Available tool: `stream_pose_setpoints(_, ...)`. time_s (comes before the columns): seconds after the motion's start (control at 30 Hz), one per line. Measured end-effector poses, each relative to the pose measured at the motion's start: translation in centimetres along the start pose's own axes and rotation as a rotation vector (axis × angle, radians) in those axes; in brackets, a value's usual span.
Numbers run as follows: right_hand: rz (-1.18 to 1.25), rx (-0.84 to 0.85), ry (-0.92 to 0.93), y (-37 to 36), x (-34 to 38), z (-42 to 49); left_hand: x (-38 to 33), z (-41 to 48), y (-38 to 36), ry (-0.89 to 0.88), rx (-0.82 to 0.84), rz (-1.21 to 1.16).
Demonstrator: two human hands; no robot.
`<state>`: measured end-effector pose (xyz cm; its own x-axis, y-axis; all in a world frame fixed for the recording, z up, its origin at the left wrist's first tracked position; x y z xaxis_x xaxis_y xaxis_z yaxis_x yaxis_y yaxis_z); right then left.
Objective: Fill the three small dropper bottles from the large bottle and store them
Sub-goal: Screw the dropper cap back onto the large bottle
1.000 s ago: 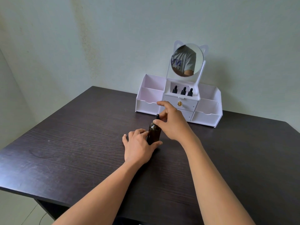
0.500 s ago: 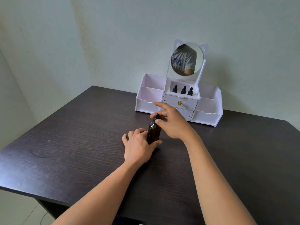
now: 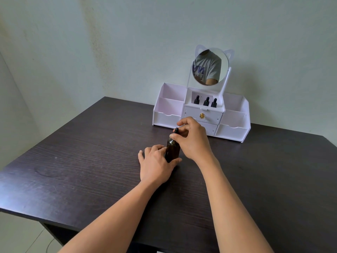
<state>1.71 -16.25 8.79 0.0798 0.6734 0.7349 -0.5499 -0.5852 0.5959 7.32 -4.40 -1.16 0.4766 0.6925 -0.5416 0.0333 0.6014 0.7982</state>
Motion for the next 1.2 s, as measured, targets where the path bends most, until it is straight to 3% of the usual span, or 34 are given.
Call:
stream_pose_setpoints(0.2, -0.012, 0.012, 0.030, -0.1, 0.3, -0.3, -0.1, 0.0, 0.0, -0.006, 0.000, -0.018)
stream_pose_setpoints(0.6, 0.241, 0.364, -0.033, -2.1, -1.1, -0.6, -0.4, -0.1, 0.3, -0.012, 0.012, -0.035)
stream_pose_setpoints(1.07, 0.180, 0.059, 0.007, -2.1, -1.9, -1.0, -0.5, -0.1, 0.1, -0.020, 0.051, -0.015)
stream_pose_setpoints(1.2, 0.202, 0.039, -0.011, -2.2, -1.7, -1.4, -0.5, -0.1, 0.0, -0.017, 0.053, -0.022)
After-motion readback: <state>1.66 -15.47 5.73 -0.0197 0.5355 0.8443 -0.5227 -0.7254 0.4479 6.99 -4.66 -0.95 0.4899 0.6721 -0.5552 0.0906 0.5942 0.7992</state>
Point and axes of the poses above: each hand's wrist, its own z-axis towards the middle knuckle, its own y-axis out of the back of the hand, x = y × z, the point moved 9 cm from there along z, towards the middle knuckle, and after that the axes turned 2 degrees about -z, right-handed, at the moved point
